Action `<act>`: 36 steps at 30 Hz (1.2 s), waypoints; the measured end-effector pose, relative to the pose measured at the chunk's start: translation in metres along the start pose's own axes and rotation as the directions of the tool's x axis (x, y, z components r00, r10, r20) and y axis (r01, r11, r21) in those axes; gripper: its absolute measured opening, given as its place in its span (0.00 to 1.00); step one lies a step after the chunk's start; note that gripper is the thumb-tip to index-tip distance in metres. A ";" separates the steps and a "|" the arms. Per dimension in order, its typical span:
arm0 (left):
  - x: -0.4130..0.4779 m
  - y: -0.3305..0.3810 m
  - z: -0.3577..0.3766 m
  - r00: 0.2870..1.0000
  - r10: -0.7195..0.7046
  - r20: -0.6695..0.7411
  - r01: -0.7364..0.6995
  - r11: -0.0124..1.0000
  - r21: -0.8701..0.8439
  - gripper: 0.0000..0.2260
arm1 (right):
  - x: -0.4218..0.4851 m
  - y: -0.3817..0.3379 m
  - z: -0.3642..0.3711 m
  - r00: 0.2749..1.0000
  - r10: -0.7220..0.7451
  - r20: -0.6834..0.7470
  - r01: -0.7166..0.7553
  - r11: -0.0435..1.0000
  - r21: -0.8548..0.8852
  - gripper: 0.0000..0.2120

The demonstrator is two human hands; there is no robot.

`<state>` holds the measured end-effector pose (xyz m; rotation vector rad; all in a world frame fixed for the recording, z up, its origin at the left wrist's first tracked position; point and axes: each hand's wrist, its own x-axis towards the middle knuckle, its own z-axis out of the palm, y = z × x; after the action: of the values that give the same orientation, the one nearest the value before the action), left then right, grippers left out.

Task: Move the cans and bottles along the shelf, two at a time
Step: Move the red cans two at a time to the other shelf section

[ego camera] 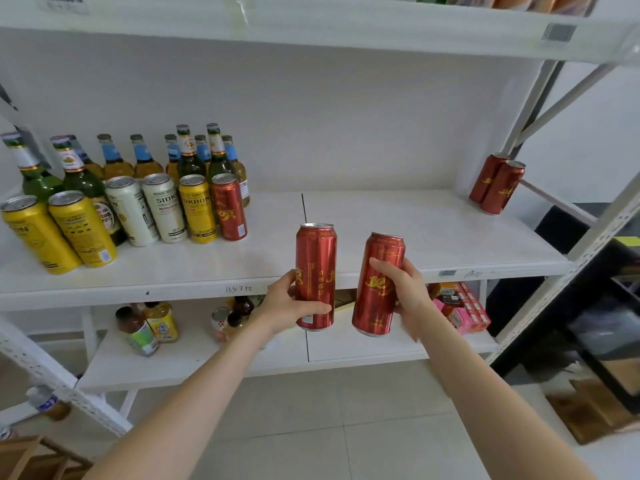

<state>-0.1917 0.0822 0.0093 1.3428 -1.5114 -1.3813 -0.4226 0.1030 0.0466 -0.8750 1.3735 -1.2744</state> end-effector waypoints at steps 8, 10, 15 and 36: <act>0.051 0.027 0.077 0.997 0.036 0.066 -0.038 0.999 0.027 0.38 | 0.031 -0.016 -0.080 0.998 -0.022 -0.058 0.024 0.999 0.032 0.21; 0.058 0.032 0.102 0.997 0.033 0.069 -0.036 0.999 0.035 0.39 | 0.035 -0.020 -0.105 0.997 -0.032 -0.064 0.034 0.999 0.030 0.21; 0.064 0.048 0.173 0.996 0.037 0.078 -0.038 0.999 0.009 0.33 | 0.040 -0.029 -0.175 0.998 -0.031 -0.046 0.032 0.999 0.018 0.21; 0.189 0.103 0.364 0.994 0.050 0.096 -0.053 0.998 0.030 0.33 | 0.150 -0.052 -0.376 0.995 -0.054 -0.087 0.058 0.997 0.042 0.19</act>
<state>-0.6037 -0.0119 0.0045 1.2644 -1.6267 -1.4113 -0.8250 0.0374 0.0357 -0.8416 1.3904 -1.3941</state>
